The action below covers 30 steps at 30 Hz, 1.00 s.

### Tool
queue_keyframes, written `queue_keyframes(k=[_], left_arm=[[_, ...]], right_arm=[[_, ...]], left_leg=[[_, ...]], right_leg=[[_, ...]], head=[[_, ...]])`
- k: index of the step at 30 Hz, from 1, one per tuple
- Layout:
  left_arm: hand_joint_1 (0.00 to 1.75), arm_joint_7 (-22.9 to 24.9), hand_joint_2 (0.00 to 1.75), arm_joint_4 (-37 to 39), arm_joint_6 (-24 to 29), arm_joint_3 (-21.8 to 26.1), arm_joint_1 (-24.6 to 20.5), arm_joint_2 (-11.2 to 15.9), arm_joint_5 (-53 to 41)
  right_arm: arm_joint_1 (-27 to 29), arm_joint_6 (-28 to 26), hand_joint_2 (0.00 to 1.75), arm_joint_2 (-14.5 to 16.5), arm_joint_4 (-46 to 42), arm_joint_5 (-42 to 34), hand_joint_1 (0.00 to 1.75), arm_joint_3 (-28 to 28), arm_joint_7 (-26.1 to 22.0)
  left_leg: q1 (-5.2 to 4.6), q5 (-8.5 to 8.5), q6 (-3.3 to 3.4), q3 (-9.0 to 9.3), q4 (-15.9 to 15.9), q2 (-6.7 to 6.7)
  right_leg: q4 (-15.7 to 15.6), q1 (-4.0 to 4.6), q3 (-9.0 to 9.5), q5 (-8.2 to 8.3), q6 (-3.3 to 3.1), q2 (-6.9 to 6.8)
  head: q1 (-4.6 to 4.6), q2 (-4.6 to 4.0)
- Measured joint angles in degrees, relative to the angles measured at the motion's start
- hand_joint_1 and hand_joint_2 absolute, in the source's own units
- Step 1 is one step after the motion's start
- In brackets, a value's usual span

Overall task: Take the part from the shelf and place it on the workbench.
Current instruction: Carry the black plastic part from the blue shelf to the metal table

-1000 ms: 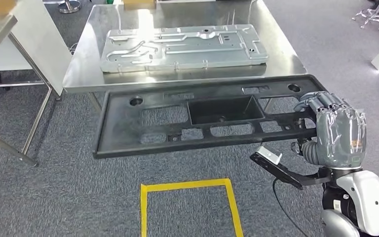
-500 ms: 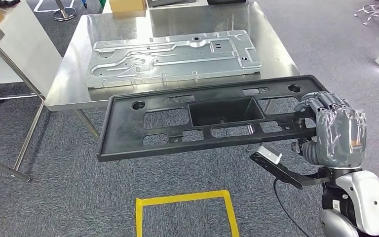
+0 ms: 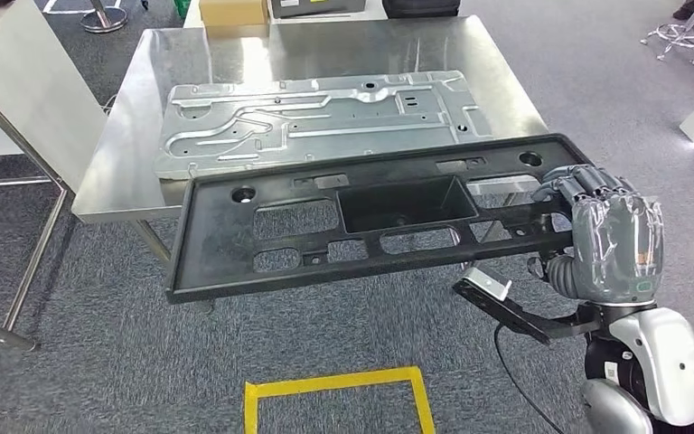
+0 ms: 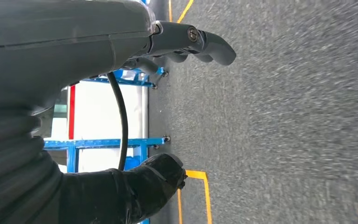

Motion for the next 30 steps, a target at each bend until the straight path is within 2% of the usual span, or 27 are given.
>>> queue_keyframes(k=[1,2,4,5,6,8,9,10,11,12,14,15,16,17,18,20,21,22,25,26,28,30], left_arm=[[0.0,0.0,1.75,0.0,0.0,0.0,0.0,0.0,0.0],[0.0,0.0,1.75,0.0,0.0,0.0,0.1,0.0,0.0],[0.0,0.0,1.75,0.0,0.0,0.0,0.1,0.0,0.0],[0.0,-0.1,1.75,0.0,0.0,0.0,0.1,-0.1,0.0],[0.0,-0.1,1.75,0.0,0.0,0.0,0.1,-0.2,0.0],[0.0,-0.1,1.75,0.0,0.0,0.0,0.0,-0.2,0.0],[0.0,-0.1,1.75,0.0,0.0,0.0,-0.1,-0.2,0.0],[0.0,-0.1,1.75,0.0,0.0,0.0,-0.2,-0.3,0.0],[0.0,-0.1,1.75,0.0,0.0,0.0,-0.3,-0.3,0.0],[0.0,-0.1,1.75,0.0,0.0,0.0,-0.4,-0.4,0.0],[0.0,-0.2,1.75,0.0,0.1,0.0,-0.4,-0.4,0.0],[0.0,-0.2,1.75,0.0,0.1,0.0,-0.4,-0.4,0.0],[0.0,-0.3,1.75,0.0,0.1,0.0,-0.3,-0.4,0.0],[0.0,-0.4,1.75,0.0,0.1,0.0,-0.2,-0.4,0.0],[0.0,-0.5,1.75,0.0,0.1,0.0,-0.1,-0.4,0.0],[0.0,-0.5,1.75,0.0,0.1,0.0,0.1,-0.4,0.0],[0.0,-0.5,1.75,0.0,0.1,0.0,0.2,-0.4,0.0],[0.0,-0.6,1.75,0.0,0.1,0.0,0.2,-0.4,0.0],[0.0,-0.6,1.75,0.0,0.2,0.0,0.1,-0.4,0.0],[0.0,-0.6,1.75,0.0,0.2,0.0,0.1,-0.4,0.0],[0.0,-0.6,1.75,0.0,0.2,0.0,0.0,-0.4,0.0],[0.0,-0.6,1.75,0.0,0.2,0.0,-0.1,-0.4,0.0]], right_arm=[[0.0,0.0,1.75,0.0,0.1,0.0,1.75,0.1,0.0],[0.0,0.0,1.75,0.0,0.2,0.0,1.75,0.1,0.0],[0.0,0.0,1.75,0.0,0.3,0.0,1.75,0.1,0.0],[0.0,0.0,1.75,0.0,0.3,0.0,1.75,0.1,0.0],[0.0,0.0,1.75,0.0,0.4,0.0,1.75,0.1,0.0],[0.0,0.0,1.75,0.0,0.4,0.0,1.75,0.2,0.0],[-0.1,0.0,1.75,-0.1,0.4,0.0,1.75,0.2,0.0],[-0.2,0.0,1.75,-0.1,0.4,0.0,1.75,0.2,0.0],[-0.3,0.0,1.75,-0.1,0.4,0.0,1.75,0.2,0.0],[-0.3,0.0,1.75,-0.1,0.3,0.0,1.75,0.2,0.0],[-0.4,0.0,1.75,-0.1,0.3,0.0,1.75,0.2,0.0],[-0.4,0.0,1.75,-0.1,0.4,0.0,1.75,0.2,0.0],[-0.3,0.0,1.75,0.0,0.4,0.0,1.75,0.3,0.0],[-0.3,0.0,1.75,0.0,0.4,0.0,1.75,0.3,0.0],[-0.3,0.0,1.75,0.0,0.4,0.0,1.75,0.4,0.0],[-0.3,0.1,1.75,0.0,0.5,0.0,1.75,0.6,0.0],[-0.3,0.1,1.75,0.0,0.5,0.0,1.75,0.7,0.0],[-0.2,0.2,1.75,0.0,0.6,0.0,1.75,0.9,0.0],[-0.1,0.2,1.75,0.0,0.6,0.0,1.75,1.2,0.0],[0.0,0.2,1.75,0.0,0.7,0.0,1.75,1.3,0.0],[0.0,0.3,1.75,0.0,0.9,0.0,1.75,1.4,0.0],[0.3,0.4,1.75,0.0,1.3,0.0,1.75,1.6,0.1]], left_leg=[[-0.05,-0.6,-0.03,0.68,0.0,-0.03],[-0.12,-1.24,-0.08,1.53,0.0,-0.04],[-0.24,-2.62,-0.28,3.35,0.0,-0.05],[-0.25,-3.21,-0.48,4.05,0.0,-0.12],[-0.18,-3.71,-0.8,4.44,0.0,-0.15],[-0.02,-4.09,-1.52,4.92,0.2,-0.2],[0.06,-4.17,-1.83,4.86,0.7,-0.13],[0.09,-3.92,-2.04,4.45,2.1,-0.03],[0.14,-3.76,-2.27,3.26,4.4,0.07],[0.28,-4.05,-2.51,1.31,7.6,0.18],[0.68,-6.38,-3.2,-3.77,14.7,0.33],[0.93,-7.84,-3.58,-6.05,16.8,0.38],[1.18,-8.67,-3.94,-7.61,17.2,0.43],[1.4,-8.23,-4.3,-8.32,15.8,0.49],[1.6,-6.33,-4.58,-8.34,13.0,0.55],[1.78,0.64,-4.69,-7.87,5.9,0.8],[1.72,3.24,-4.45,-7.7,3.5,0.93],[1.62,4.77,-4.06,-7.69,2.0,1.0],[1.65,4.21,-2.52,-6.34,1.1,0.94],[1.71,3.96,-2.05,-5.56,0.9,0.88],[1.62,3.08,-1.44,-4.12,0.7,0.72],[1.34,1.74,-1.14,-2.63,0.6,0.52]], right_leg=[[-0.5,0.01,-0.82,-0.06,0.03,-0.01],[-2.7,0.03,-0.76,1.36,-0.03,-0.01],[-9.2,0.3,0.48,6.81,-0.68,0.0],[-11.8,0.59,0.91,8.91,-1.06,-0.04],[-13.3,0.91,1.22,10.34,-1.51,-0.06],[-14.2,1.33,1.68,10.45,-2.27,-0.07],[-14.6,1.22,2.38,10.52,-2.66,-0.03],[-15.1,1.05,3.13,10.29,-3.0,-0.03],[-15.6,0.85,3.97,10.05,-3.29,-0.06],[-16.0,0.62,4.79,9.72,-3.46,-0.12],[-16.3,0.37,6.24,8.63,-3.56,-0.21],[-16.3,0.19,7.05,7.93,-3.43,-0.22],[-16.4,-0.04,8.02,7.16,-3.23,-0.19],[-16.4,-0.28,9.11,6.33,-2.96,-0.15],[-16.4,-0.52,10.23,5.48,-2.67,-0.12],[-16.3,-0.76,11.85,3.79,-1.93,-0.05],[-16.4,-0.74,12.29,3.03,-1.5,-0.01],[-16.6,-0.67,12.88,2.56,-1.01,0.04],[-15.8,-0.68,13.91,2.91,0.02,0.02],[-13.8,-0.73,12.9,3.2,0.13,-0.01],[-7.3,-0.68,8.81,2.19,0.19,-0.04],[-2.0,-0.54,3.91,-1.7,0.22,-0.05]], head=[[-0.01,0.0],[-0.01,-0.01],[-0.07,-0.01],[-0.15,-0.02],[-0.2,-0.01],[-0.24,-0.01],[-0.2,-0.01],[-0.19,-0.01],[-0.2,-0.01],[-0.21,-0.01],[-0.23,-0.01],[-0.23,-0.01],[-0.23,-0.01],[-0.23,-0.01],[-0.23,-0.01],[-0.23,-0.01],[-0.21,-0.01],[-0.22,-0.01],[-0.17,0.01],[-0.11,0.01],[-0.01,0.01],[0.02,0.0]])
